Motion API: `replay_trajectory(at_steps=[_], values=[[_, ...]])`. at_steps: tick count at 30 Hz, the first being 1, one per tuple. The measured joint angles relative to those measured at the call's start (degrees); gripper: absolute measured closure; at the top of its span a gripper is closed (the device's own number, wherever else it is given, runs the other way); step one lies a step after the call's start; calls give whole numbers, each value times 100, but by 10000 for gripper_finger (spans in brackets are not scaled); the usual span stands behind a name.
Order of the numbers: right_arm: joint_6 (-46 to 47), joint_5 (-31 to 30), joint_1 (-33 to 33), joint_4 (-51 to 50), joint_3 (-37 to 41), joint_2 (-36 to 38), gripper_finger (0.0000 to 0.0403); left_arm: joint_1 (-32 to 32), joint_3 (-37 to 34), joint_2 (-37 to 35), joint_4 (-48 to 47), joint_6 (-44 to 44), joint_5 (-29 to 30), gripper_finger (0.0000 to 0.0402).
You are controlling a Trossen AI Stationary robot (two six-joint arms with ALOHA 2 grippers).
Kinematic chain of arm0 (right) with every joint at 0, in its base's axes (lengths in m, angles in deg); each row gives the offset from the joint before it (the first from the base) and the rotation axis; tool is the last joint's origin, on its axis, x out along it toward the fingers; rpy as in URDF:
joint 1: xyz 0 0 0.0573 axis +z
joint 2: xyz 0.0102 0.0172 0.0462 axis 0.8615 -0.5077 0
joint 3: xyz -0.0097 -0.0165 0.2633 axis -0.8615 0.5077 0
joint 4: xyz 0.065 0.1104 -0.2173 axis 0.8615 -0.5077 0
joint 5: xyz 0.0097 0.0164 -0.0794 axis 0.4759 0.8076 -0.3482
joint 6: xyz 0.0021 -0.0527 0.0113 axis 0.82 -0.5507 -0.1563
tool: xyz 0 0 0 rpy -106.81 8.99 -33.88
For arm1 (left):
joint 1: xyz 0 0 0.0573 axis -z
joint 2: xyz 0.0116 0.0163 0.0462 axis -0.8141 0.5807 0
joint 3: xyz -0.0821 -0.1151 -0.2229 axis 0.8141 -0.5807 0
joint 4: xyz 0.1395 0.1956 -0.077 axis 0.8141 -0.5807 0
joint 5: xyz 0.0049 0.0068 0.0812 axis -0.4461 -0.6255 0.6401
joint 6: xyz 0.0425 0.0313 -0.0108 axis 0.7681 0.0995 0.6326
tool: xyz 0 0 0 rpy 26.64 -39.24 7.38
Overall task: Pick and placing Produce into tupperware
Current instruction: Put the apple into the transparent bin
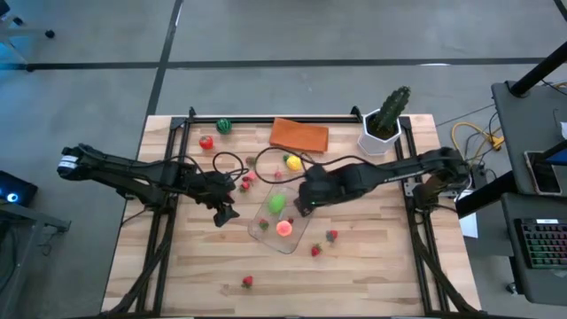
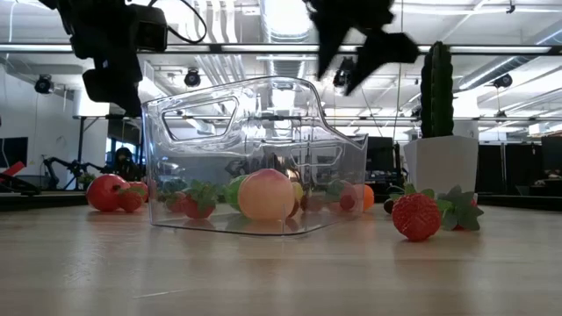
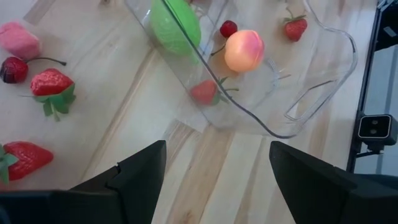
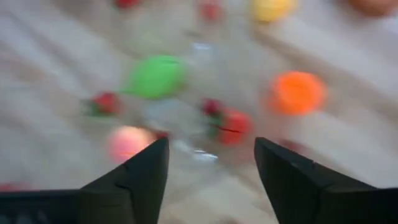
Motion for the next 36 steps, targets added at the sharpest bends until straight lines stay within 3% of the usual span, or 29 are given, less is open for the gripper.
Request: replay_trajectory(at_steps=[5,9,12,18,21,24,26,28,30,34,36], values=[[-426,-173,9,-1624,123,175,152,15,0,-4,0,9,-58,130],[-1724,25,196,-1341,567,211,156,52,0,-4,-2,28,-80,130],[-1941,273,254,-903,1017,216,167,74,0,-4,-5,26,-82,130],[-1063,402,392,-396,1879,326,178,74,2,-10,-646,7,201,130],[-573,346,625,-385,2072,521,175,55,3,-102,-1476,-86,756,130],[62,91,900,-390,2197,814,169,-107,4,-214,-2460,-753,1556,130],[542,-54,1061,-394,2279,1052,164,-300,4,-302,-2933,-1302,1792,130],[948,-207,1190,-400,2348,1290,159,-477,4,-356,-3007,-1276,1830,130],[1222,-370,1274,-413,2444,1533,154,-520,7,-368,-2730,-506,1834,130],[1488,-514,1300,-434,2649,1990,147,-457,17,-217,-2125,2692,1745,130],[1563,-520,1300,-433,2721,2188,143,-455,17,-117,-2149,3691,1849,130]])
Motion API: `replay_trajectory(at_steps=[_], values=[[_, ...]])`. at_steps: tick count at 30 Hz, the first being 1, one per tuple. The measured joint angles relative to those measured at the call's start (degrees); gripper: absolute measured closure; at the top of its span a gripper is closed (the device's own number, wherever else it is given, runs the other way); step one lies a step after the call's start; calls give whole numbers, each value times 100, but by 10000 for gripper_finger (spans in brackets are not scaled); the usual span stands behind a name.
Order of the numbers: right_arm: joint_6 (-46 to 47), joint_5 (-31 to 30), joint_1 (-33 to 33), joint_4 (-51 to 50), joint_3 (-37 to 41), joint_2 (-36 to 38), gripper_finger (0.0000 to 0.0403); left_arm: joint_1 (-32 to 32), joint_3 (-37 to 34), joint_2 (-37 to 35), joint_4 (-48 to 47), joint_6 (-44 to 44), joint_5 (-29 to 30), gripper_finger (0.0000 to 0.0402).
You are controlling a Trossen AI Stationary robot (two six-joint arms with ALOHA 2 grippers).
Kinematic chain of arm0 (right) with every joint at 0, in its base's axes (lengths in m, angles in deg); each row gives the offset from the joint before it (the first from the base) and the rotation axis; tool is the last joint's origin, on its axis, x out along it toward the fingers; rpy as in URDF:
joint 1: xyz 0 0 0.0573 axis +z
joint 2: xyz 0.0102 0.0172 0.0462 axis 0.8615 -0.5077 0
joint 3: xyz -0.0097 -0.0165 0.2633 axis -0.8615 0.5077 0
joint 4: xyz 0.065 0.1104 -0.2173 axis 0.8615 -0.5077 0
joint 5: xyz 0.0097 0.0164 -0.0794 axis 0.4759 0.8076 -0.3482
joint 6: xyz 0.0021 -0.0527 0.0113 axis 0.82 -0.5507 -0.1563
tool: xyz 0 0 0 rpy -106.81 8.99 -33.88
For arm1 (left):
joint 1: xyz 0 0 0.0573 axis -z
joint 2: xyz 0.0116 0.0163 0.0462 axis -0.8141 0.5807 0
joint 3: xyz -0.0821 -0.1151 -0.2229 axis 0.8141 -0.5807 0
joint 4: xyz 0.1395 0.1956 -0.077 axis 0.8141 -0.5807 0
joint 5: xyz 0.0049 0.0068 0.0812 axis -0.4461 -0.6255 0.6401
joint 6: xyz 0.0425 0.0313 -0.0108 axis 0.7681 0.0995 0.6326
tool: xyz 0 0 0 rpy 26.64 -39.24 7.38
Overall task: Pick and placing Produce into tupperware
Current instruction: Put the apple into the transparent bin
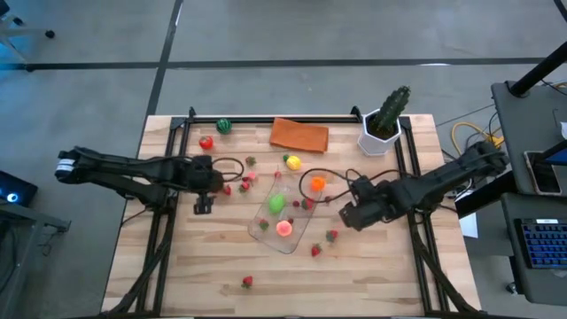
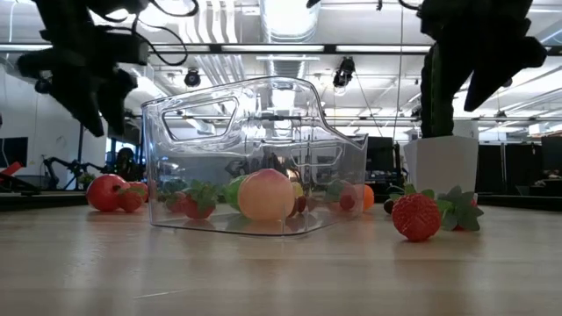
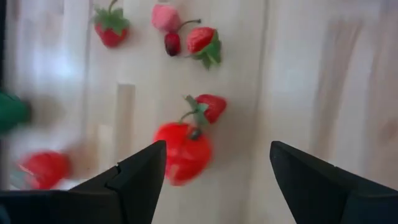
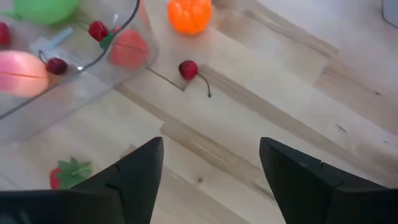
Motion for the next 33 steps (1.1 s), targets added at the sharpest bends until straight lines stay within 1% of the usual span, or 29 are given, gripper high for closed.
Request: replay_trajectory(at_steps=[2,8,10,13,18,23,26,28,33], values=[[105,2,2,-1,35,162,140,-45,0,94,-27,469,158,130],[237,-71,28,-4,59,393,135,-309,-68,267,-53,1135,136,130],[200,-123,28,-12,59,386,135,-482,-179,294,5,1275,24,130],[169,-157,26,-13,81,362,133,-813,-369,396,70,1384,-292,130],[182,-153,28,-16,142,334,127,-1366,-356,517,273,1488,-349,130],[229,-151,28,-11,173,334,124,-2004,-367,635,275,1595,-778,130],[262,-149,26,-9,206,332,124,-2323,-291,839,273,1574,-1102,130],[306,-151,26,-10,231,334,125,-2439,-263,1017,261,1573,-1338,130],[370,-144,26,-5,274,332,122,-2459,-258,1545,278,1672,-1364,130]])
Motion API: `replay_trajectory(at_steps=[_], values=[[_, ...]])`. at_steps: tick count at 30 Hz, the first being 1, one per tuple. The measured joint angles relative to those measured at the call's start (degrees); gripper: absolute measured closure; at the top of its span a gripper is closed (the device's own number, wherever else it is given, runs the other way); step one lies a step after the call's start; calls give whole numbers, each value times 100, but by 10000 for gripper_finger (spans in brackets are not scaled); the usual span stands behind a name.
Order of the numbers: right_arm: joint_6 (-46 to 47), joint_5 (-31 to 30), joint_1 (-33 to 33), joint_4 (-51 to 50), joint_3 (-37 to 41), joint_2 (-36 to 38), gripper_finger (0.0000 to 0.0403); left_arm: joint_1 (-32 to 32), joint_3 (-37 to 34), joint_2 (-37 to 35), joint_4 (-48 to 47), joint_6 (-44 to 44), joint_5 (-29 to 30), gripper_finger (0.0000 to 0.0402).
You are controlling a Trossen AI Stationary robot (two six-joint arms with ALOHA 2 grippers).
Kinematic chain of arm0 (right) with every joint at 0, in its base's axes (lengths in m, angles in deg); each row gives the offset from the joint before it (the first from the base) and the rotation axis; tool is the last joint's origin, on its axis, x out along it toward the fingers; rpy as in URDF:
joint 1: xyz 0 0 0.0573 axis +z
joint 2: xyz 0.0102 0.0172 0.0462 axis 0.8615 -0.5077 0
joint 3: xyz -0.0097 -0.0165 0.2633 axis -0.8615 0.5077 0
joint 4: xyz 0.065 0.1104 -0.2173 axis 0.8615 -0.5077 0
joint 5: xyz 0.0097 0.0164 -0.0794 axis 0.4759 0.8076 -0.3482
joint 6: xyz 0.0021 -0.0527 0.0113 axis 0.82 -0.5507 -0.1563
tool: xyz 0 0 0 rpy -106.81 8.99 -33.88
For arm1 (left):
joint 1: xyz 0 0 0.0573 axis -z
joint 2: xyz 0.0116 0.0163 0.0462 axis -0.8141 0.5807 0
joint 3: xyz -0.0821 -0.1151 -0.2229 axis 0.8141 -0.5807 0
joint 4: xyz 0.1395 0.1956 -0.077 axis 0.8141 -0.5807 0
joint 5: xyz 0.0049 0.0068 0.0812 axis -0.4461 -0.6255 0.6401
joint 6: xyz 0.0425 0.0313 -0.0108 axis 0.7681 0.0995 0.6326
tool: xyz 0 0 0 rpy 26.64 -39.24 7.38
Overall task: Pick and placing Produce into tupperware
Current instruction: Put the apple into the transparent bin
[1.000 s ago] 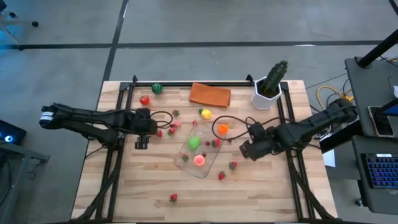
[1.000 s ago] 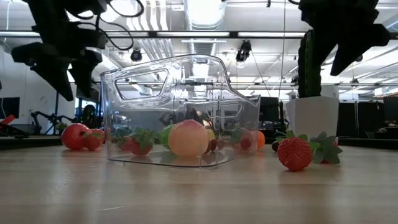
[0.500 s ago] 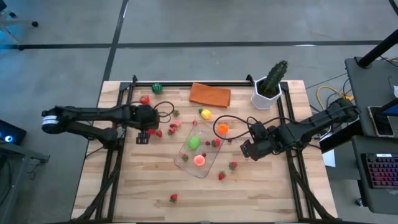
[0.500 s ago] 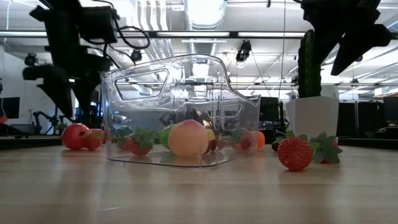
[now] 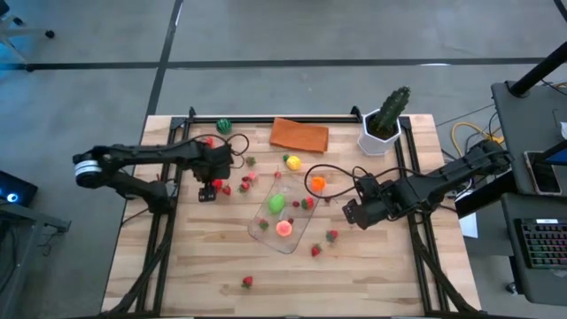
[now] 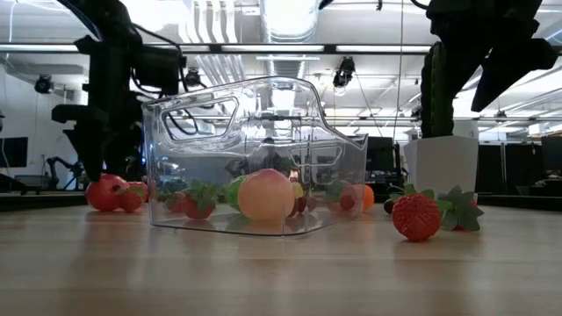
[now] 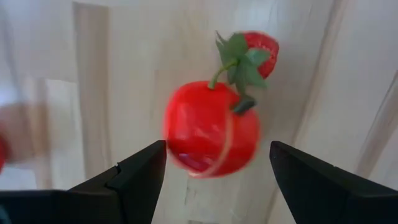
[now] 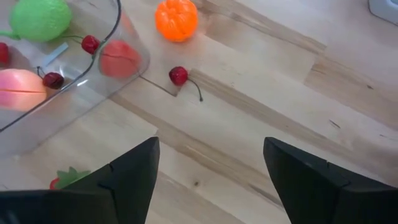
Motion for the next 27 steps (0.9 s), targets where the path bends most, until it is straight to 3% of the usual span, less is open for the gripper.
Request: replay_trajectory(at_steps=[8,27], values=[[66,7,0,5,30,0,122,2,17,437,129,102,-5,130],[64,7,0,8,30,0,115,13,8,640,746,45,11,130]])
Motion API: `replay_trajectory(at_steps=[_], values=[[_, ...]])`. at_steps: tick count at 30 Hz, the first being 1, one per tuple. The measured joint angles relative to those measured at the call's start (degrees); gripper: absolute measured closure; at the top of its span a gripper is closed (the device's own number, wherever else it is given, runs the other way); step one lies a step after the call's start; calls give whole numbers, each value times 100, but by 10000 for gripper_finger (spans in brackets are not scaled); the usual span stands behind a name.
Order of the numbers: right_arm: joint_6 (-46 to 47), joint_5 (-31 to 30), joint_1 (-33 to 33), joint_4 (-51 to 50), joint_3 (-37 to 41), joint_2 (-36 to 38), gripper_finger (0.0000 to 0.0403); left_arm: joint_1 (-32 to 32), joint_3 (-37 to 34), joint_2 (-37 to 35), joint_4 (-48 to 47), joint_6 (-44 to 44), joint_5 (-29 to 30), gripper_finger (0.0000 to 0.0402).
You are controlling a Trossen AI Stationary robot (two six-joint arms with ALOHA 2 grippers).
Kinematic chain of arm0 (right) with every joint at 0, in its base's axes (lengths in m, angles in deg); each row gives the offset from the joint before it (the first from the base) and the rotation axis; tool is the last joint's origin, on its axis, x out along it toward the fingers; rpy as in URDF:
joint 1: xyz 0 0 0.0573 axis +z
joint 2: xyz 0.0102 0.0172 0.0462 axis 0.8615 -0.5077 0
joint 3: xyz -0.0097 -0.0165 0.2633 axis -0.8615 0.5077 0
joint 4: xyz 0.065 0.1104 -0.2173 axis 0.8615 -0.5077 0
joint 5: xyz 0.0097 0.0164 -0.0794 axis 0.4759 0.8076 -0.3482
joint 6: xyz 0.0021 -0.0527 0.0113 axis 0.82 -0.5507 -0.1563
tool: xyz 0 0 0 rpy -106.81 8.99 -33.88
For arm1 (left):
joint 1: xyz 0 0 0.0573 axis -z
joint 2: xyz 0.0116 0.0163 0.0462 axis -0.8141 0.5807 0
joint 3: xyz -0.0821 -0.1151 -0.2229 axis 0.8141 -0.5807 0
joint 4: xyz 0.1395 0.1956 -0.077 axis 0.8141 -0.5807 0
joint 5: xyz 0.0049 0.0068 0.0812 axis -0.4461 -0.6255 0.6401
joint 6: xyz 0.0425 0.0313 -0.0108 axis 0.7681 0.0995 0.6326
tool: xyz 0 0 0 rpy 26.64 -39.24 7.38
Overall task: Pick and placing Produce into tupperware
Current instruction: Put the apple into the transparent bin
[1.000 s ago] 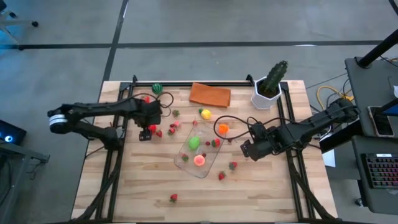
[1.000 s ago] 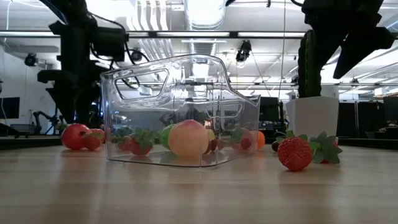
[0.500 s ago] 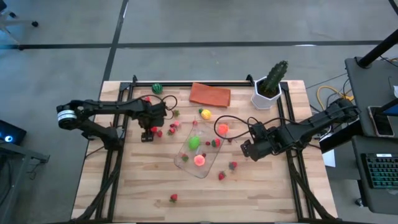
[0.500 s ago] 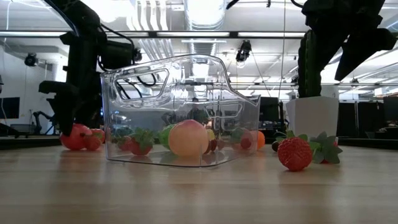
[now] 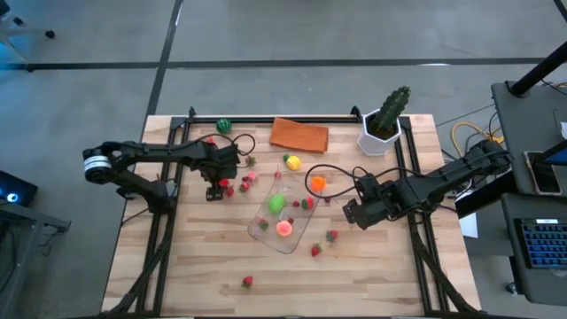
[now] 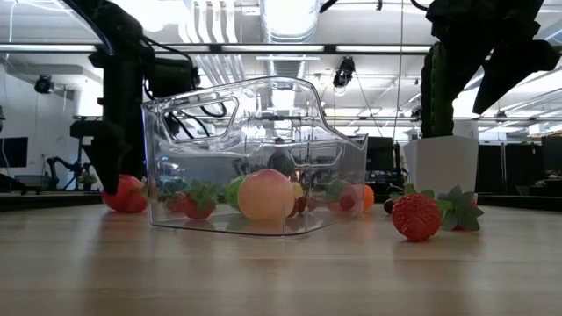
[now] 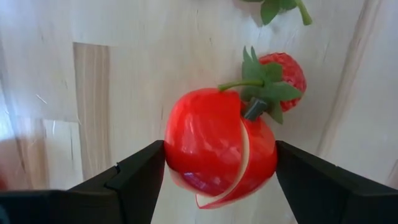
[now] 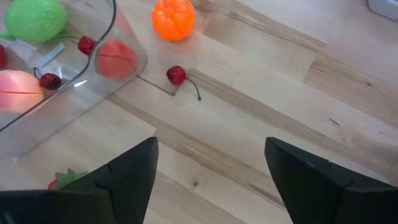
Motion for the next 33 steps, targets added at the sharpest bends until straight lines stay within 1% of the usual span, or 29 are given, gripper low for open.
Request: replay_trajectory(at_steps=[4,10,14,18,22,23,25,27,28,30,33], values=[[2,0,0,0,0,0,115,0,20,-60,-12,-131,17,132],[0,0,0,1,0,0,117,0,10,-148,-12,-176,32,162],[-5,0,0,1,0,0,115,2,52,-160,-106,-474,33,167],[-11,0,0,0,0,0,119,21,388,-330,-495,-731,33,164],[-53,0,0,-2,0,0,121,89,958,-679,-861,-1033,-10,161],[-53,-2,0,-2,0,0,120,125,1138,-804,-847,-1174,-114,161],[-57,0,0,-5,0,0,119,212,1497,-1063,-711,-1465,-630,160],[-68,0,0,-1,0,0,117,354,1781,-1283,-295,-1787,-1216,160],[-70,0,0,-3,0,0,116,446,1874,-1361,-43,-1948,-1394,160],[-70,-2,0,-1,0,0,115,659,1970,-1443,450,-2189,-1545,160],[-69,-2,0,-1,0,0,115,1059,1997,-1377,1054,-2509,-1673,160]])
